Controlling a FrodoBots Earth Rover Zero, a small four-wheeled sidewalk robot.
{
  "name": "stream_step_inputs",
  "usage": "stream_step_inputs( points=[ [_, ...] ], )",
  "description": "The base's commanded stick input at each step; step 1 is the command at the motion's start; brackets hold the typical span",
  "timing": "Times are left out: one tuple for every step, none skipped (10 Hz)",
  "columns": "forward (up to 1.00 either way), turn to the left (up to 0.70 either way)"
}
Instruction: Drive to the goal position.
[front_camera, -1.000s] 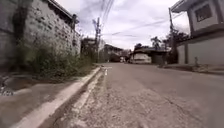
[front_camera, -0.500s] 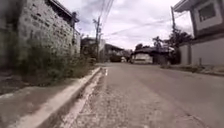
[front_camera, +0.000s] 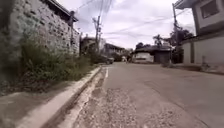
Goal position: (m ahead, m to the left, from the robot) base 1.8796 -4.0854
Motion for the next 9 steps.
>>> stream_step_inputs(
  points=[
    [0.70,0.00],
    [0.70,0.00],
    [0.70,0.00],
    [0.70,0.00],
    [0.70,-0.01],
    [0.70,-0.09],
    [0.70,-0.25],
    [0.70,-0.30],
    [0.70,-0.31]
  ],
)
